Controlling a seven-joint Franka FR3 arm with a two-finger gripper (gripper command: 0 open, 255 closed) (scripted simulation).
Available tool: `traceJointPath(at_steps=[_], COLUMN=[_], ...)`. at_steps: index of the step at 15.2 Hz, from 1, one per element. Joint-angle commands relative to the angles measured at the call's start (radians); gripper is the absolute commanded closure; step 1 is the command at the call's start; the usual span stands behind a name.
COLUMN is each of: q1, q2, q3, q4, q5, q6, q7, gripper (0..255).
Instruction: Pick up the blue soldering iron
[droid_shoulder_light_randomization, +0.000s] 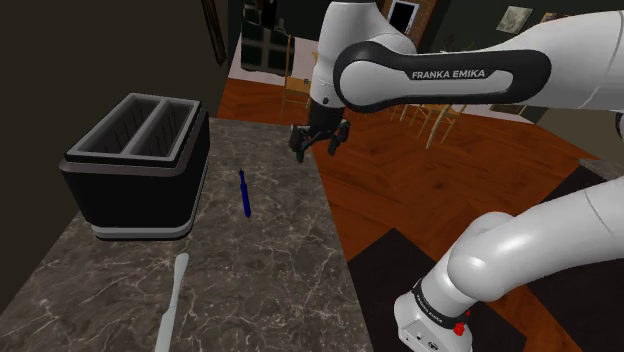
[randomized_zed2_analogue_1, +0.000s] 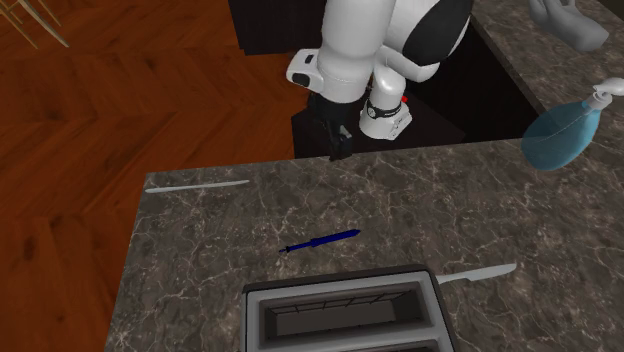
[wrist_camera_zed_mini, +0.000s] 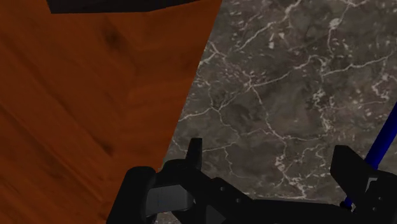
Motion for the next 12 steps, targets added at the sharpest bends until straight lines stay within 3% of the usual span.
traceJointPath(at_steps=[1,8,12], q1=[-0.003,-0.002,0.027], q2=[0.078,0.352,0.531], q3=[0.046,0.163,0.193], q4=[0.035,0.187,0.309], q5=[-0.01,-0.106,-0.193], q6=[0.029,0.082,0.084], q7=[0.08,0.347,0.5], gripper=[0,0,0])
